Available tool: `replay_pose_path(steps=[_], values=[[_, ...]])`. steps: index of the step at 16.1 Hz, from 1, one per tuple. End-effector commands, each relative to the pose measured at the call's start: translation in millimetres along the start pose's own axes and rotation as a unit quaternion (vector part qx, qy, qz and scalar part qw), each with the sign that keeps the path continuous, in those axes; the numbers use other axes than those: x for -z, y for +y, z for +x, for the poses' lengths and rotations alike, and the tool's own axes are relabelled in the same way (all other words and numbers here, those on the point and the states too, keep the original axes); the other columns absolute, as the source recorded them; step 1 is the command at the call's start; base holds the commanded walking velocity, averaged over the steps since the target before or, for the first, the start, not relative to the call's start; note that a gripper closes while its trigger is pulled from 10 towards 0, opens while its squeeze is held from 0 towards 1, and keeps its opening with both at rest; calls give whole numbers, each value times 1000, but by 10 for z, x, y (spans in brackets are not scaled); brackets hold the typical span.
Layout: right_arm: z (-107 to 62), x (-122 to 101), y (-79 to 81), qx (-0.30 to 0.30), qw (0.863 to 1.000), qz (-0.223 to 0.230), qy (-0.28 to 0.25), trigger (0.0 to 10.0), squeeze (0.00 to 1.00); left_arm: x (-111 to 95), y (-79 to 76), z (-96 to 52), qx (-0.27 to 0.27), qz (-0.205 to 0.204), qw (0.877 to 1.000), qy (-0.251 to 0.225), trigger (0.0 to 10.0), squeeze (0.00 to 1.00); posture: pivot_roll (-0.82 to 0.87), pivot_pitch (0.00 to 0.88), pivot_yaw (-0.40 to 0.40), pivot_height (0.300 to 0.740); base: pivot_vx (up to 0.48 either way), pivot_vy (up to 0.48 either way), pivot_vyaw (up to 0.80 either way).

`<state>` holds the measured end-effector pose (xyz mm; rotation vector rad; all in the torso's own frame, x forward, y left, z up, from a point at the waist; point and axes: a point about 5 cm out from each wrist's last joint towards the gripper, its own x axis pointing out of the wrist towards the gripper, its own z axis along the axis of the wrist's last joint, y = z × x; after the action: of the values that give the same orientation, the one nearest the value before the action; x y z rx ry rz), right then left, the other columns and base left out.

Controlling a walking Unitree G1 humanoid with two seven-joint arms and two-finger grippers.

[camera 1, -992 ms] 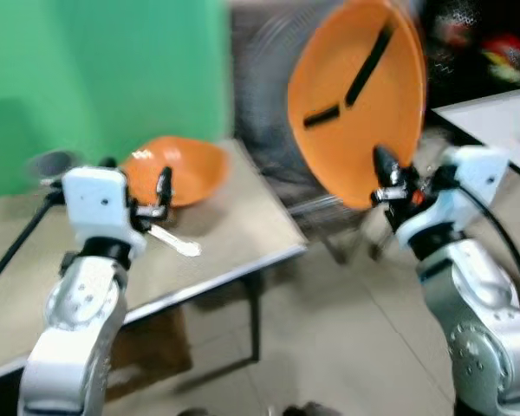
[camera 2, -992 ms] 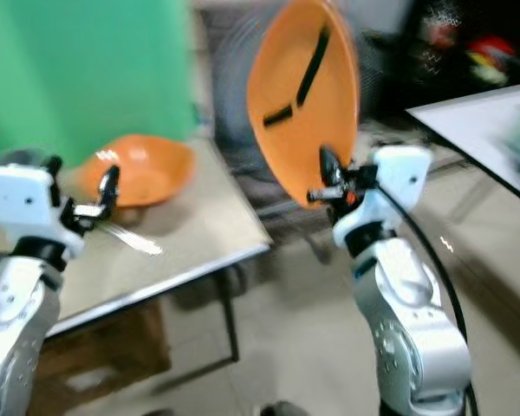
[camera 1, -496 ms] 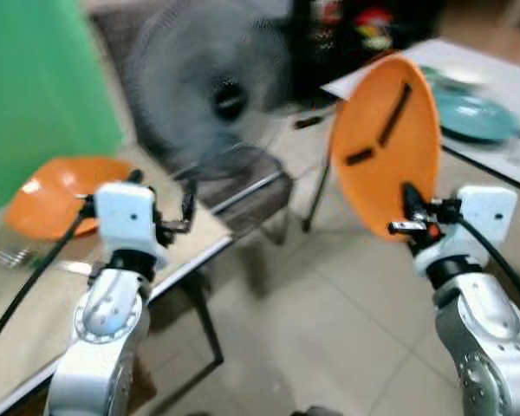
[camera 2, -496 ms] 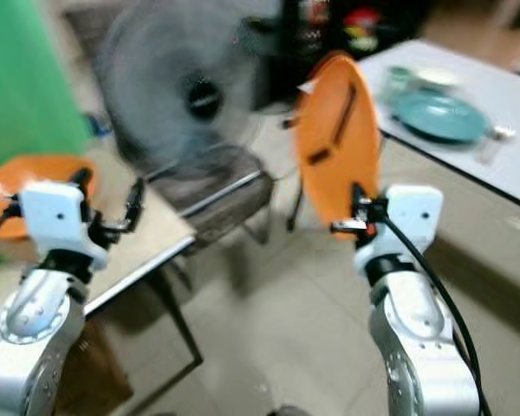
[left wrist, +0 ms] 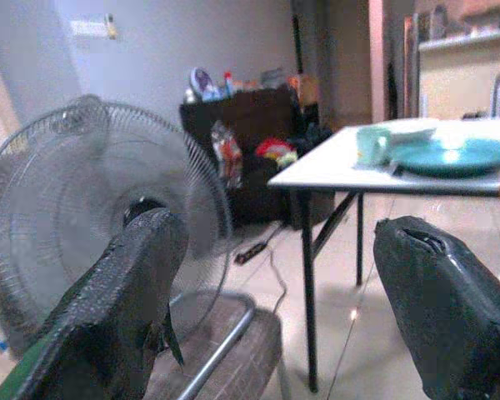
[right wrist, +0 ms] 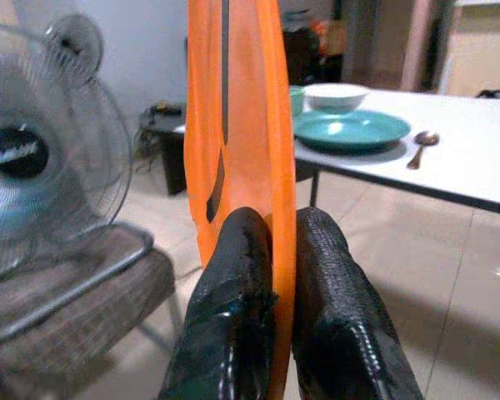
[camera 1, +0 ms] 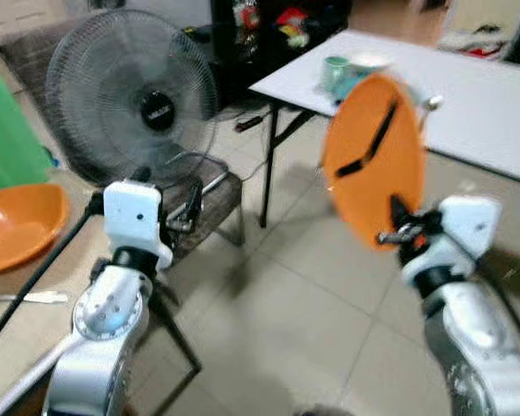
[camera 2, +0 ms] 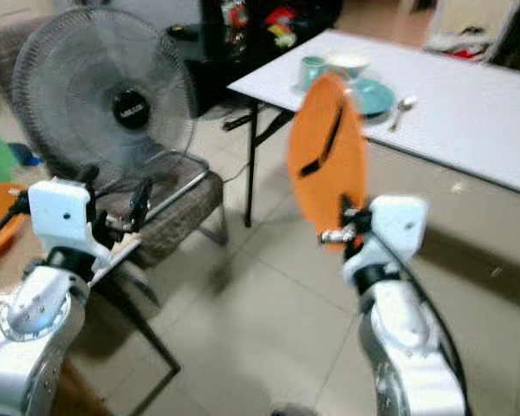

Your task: Setting the table

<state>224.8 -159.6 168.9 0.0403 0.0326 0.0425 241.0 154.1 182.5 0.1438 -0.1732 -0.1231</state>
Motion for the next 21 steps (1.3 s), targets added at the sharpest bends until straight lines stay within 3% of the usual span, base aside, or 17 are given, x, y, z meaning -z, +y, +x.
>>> replay_pose_path(steps=[1, 4, 11, 17, 21], values=[[3, -95, -18, 0, 1000, -3, -22, 10000, 0, 32, -54, 7, 12, -2, 1000, 6, 10000, 0, 22, 0, 38, 740, 0, -480, 0], [-14, -56, -20, -8, 1000, 0, -10, 10000, 0, 52, -60, -1, 24, 6, 1000, 12, 10000, 0, 28, 0, 36, 740, 0, -445, 0], [56, -64, 16, -19, 1000, 1, -7, 10000, 0, 105, -18, 42, 5, -22, 999, 24, 10000, 0, 25, 0, 32, 740, 0, 0, -182], [119, -92, 28, -28, 999, -1, -18, 10000, 0, 120, -41, 85, 22, -16, 999, 26, 10000, 0, 29, 0, 31, 740, 313, 0, -701], [128, -110, 17, -27, 999, -12, -24, 10000, 0, 127, -50, 85, 27, -13, 999, 26, 10000, 0, 29, 0, 24, 740, 357, 0, 0]])
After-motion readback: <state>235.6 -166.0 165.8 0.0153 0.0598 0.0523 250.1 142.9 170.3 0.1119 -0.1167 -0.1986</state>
